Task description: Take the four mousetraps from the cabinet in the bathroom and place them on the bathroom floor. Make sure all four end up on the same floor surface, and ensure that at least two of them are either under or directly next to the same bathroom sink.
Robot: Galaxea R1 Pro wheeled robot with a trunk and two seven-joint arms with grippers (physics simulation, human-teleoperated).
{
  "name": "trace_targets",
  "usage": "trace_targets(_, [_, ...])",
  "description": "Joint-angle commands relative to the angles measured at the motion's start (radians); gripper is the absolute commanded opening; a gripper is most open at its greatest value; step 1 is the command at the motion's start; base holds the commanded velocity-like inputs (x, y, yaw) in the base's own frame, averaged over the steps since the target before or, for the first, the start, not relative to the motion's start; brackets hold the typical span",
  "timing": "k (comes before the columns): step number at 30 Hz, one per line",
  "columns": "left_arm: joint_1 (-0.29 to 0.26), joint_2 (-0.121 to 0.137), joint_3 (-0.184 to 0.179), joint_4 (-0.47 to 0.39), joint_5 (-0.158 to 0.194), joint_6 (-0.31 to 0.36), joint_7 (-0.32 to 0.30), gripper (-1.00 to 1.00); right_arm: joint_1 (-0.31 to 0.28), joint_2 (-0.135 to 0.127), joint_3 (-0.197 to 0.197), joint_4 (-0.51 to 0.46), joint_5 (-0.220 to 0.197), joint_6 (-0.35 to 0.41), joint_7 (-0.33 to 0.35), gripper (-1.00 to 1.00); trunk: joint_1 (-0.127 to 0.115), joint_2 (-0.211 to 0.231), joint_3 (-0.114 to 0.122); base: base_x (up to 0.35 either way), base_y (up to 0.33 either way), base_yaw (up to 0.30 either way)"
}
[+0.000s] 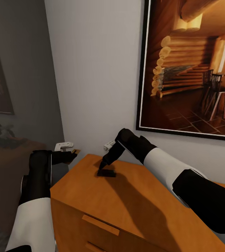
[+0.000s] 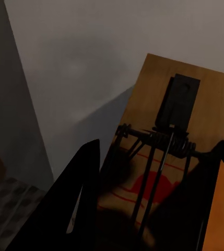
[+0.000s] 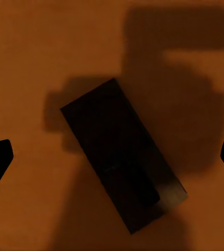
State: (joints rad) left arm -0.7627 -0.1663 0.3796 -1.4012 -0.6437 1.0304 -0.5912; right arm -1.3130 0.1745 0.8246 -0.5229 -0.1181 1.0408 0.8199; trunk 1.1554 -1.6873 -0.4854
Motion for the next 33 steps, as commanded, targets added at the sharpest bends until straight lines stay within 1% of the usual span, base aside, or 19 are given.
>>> trace_targets(1, [-0.001,-0.001,0.002,-0.001,-0.010,0.002,-0.010,-1.00,-0.002,0.000,0.004,0.000,-0.010,0.006,-0.003,1.00,0.000,-0.001,-0.001,0.000,0.000,0.000])
trace_targets(16, [-0.001,-0.001,0.002,-0.001,-0.010,0.002,-0.011,-1.00,-0.002,0.000,0.003,0.009,-0.009,0.006,-0.005,1.00,0.000,-0.001,-0.001,0.000,0.000,0.000])
trace_targets(26, [-0.001,-0.001,0.002,-0.001,-0.010,0.002,-0.010,-1.00,-0.002,0.000,0.002,0.065,-0.008,0.006,-0.013,1.00,0.000,-0.001,-0.001,0.000,0.000,0.000])
trace_targets(33, [-0.001,-0.001,0.002,-0.001,-0.009,0.002,-0.010,-1.00,-0.002,0.000,0.002,0.082,-0.009,0.006,-0.015,1.00,0.000,-0.001,-0.001,0.000,0.000,0.000])
